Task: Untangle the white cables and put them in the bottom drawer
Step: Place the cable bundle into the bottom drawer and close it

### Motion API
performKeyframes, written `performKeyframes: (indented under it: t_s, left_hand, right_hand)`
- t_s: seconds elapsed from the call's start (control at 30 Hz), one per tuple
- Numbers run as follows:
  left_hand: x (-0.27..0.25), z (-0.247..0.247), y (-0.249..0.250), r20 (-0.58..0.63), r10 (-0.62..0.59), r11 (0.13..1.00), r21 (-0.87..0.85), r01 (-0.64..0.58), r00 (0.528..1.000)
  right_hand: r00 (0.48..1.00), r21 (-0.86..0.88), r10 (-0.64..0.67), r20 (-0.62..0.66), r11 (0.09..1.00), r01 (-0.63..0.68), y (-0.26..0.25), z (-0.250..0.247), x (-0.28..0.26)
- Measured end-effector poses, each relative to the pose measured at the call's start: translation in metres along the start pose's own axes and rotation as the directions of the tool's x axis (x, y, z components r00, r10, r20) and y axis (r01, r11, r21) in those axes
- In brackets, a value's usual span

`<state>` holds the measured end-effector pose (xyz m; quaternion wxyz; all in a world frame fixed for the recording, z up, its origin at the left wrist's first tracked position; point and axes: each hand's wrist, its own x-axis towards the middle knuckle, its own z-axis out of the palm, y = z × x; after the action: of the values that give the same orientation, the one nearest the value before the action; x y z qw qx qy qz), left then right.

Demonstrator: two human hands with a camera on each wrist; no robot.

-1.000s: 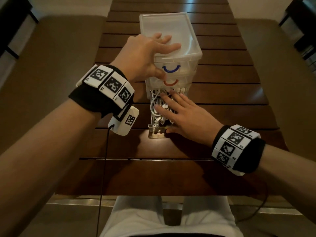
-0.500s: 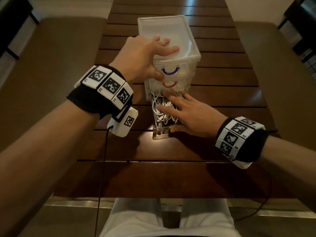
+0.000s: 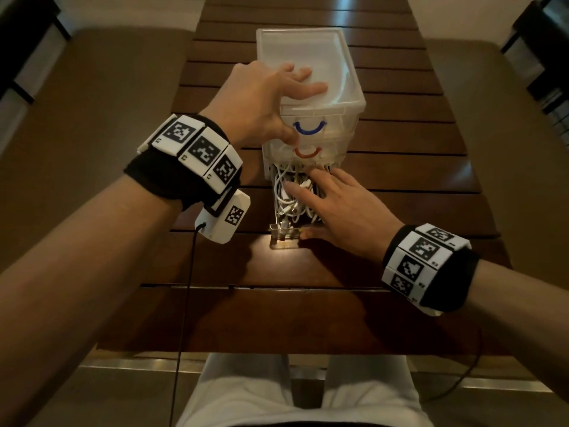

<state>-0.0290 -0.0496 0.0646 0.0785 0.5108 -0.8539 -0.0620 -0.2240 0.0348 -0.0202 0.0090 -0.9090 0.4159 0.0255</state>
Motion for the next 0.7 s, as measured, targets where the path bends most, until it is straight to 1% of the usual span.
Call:
performKeyframes:
  t_s: [0.1, 0.17, 0.23, 0.33, 0.37, 0.43, 0.5, 0.57, 0.7]
  left_hand:
    - [0.000, 0.000, -0.001, 0.003, 0.002, 1.000, 0.000, -0.002, 1.000]
    - [0.001, -0.001, -0.002, 0.006, -0.001, 1.000, 0.002, 0.001, 1.000]
    - [0.001, -0.001, -0.002, 0.007, -0.008, 1.000, 0.006, 0.008, 1.000]
    - [0.001, -0.001, 0.000, 0.003, -0.015, 1.000, -0.006, 0.015, 1.000]
    - [0.001, 0.000, 0.000, -0.002, -0.017, 1.000, -0.014, 0.017, 1.000]
    - [0.001, 0.001, 0.000, -0.005, -0.018, 1.000, -0.015, 0.018, 1.000]
    - [0.001, 0.002, -0.001, -0.001, -0.017, 1.000, -0.010, 0.017, 1.000]
    - [0.002, 0.002, -0.003, 0.001, -0.020, 1.000, -0.009, 0.020, 1.000]
    - [0.003, 0.001, -0.006, -0.009, -0.030, 1.000, -0.008, 0.030, 1.000]
  right_hand:
    - [0.998, 0.013, -0.011, 0.058, 1.000, 0.010, 0.005, -0.003, 0.006]
    - [0.998, -0.016, -0.025, 0.053, 1.000, 0.026, 0.006, -0.004, 0.007]
    - [1.000, -0.050, -0.014, 0.022, 0.999, 0.015, 0.004, -0.004, 0.005]
    - [0.999, -0.022, 0.007, -0.046, 1.000, -0.008, -0.003, 0.000, -0.003]
    - [0.996, -0.016, -0.018, -0.088, 1.000, 0.017, -0.005, 0.003, -0.006]
    - [0.982, -0.061, -0.091, -0.166, 0.995, 0.082, -0.007, 0.011, -0.012]
    - [0.969, -0.106, -0.137, -0.206, 0.987, 0.117, -0.007, 0.019, -0.014]
    - [0.972, -0.091, -0.131, -0.196, 0.989, 0.115, -0.005, 0.024, -0.010]
    - [0.986, 0.003, -0.099, -0.133, 0.995, 0.100, 0.002, 0.029, 0.001]
